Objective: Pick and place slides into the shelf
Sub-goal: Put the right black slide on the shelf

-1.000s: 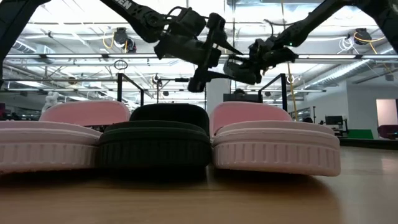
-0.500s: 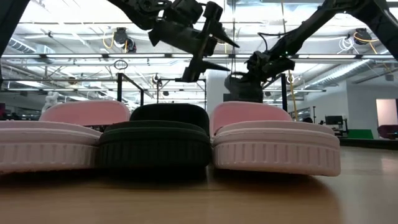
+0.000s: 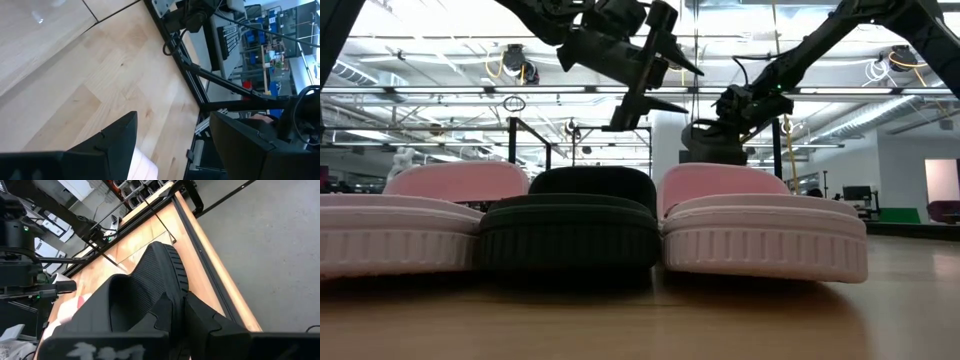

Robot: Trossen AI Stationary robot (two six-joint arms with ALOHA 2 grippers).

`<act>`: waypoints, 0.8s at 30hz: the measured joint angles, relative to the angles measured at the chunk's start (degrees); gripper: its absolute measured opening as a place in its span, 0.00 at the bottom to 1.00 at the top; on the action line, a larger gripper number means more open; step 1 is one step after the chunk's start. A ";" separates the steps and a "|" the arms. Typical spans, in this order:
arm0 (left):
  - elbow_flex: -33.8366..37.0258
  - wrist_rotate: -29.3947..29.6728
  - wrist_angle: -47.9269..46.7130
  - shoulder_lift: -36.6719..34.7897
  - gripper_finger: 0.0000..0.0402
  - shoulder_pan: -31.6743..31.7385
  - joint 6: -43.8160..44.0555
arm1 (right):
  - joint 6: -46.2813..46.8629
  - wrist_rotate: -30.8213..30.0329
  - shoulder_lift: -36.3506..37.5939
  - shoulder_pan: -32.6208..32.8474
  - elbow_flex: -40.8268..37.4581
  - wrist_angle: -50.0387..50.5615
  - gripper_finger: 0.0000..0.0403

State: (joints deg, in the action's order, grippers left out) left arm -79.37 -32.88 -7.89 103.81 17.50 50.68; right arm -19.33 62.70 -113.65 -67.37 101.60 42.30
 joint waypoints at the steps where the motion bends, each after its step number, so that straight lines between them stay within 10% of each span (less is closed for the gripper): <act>1: 0.00 -0.02 0.02 0.00 0.62 0.00 0.01 | 0.00 -0.02 0.00 0.01 0.00 -0.01 0.04; 24: 0.00 0.00 -0.01 0.07 0.62 -0.08 0.09 | 1.61 -4.49 0.00 3.37 -6.70 -1.50 0.04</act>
State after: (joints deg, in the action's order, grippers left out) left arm -79.37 -32.88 -7.90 103.88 17.42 50.77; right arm -17.72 58.20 -113.65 -64.01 94.90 40.80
